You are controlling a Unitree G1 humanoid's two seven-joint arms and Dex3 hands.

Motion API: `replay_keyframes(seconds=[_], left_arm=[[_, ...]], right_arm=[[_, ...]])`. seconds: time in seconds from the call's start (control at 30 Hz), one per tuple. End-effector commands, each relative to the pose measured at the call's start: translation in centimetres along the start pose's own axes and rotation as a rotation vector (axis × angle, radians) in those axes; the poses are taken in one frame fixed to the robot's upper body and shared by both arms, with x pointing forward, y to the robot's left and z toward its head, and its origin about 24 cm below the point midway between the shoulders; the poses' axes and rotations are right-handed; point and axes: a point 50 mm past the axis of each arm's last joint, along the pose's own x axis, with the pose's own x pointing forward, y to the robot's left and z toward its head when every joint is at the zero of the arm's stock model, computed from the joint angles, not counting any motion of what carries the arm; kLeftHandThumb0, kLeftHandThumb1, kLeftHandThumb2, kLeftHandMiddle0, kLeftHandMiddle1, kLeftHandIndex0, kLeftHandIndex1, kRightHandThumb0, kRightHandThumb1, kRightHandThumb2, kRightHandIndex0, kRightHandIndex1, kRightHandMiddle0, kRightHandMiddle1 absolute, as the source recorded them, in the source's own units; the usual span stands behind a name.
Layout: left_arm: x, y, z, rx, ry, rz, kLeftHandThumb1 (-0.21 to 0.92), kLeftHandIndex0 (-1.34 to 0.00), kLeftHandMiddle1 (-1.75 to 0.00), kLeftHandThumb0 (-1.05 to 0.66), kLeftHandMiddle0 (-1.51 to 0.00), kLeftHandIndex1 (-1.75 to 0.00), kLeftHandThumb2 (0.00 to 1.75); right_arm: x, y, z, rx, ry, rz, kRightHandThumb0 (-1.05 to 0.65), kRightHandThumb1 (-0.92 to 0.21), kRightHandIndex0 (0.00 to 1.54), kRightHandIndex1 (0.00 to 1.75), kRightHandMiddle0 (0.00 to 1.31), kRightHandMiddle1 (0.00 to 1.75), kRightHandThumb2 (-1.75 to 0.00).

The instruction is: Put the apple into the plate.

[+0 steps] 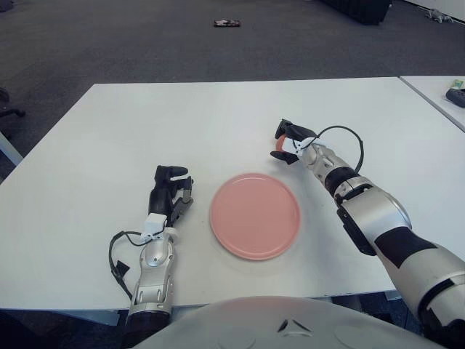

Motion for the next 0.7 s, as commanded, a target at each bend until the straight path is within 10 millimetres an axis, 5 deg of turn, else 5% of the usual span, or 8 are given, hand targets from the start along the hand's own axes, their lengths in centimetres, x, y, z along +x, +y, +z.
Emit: replay_keyframes(seconds=[0.0, 0.27, 0.67], left_arm=[[0.1, 0.1, 0.3, 0.002, -0.020, 0.010, 0.92, -0.20, -1.32, -0.35, -0.38, -1.75, 0.53], [0.0, 0.0, 0.3, 0.007, -0.032, 0.009, 0.92, -0.19, -1.32, -0.35, -0.39, -1.75, 0.53], [0.1, -0.1, 0.3, 0.004, -0.026, 0.009, 0.92, -0.20, -1.32, -0.35, -0.39, -1.75, 0.52]], right_arm=[[-0.3, 1.2, -0.2, 0.012, 0.008, 0.020, -0.40, -0.59, 0.60, 1.26, 0.40, 1.75, -0.98], [0.1, 0.5, 0.8, 0.029, -0.014, -0.010, -0.41, -0.55, 0.76, 1.67, 0.43, 1.75, -1.03], [0.2, -0.3, 1.8, 0.068, -0.092, -0.064, -0.43, -0.49, 1.00, 1.75, 0.48, 1.75, -1.11]])
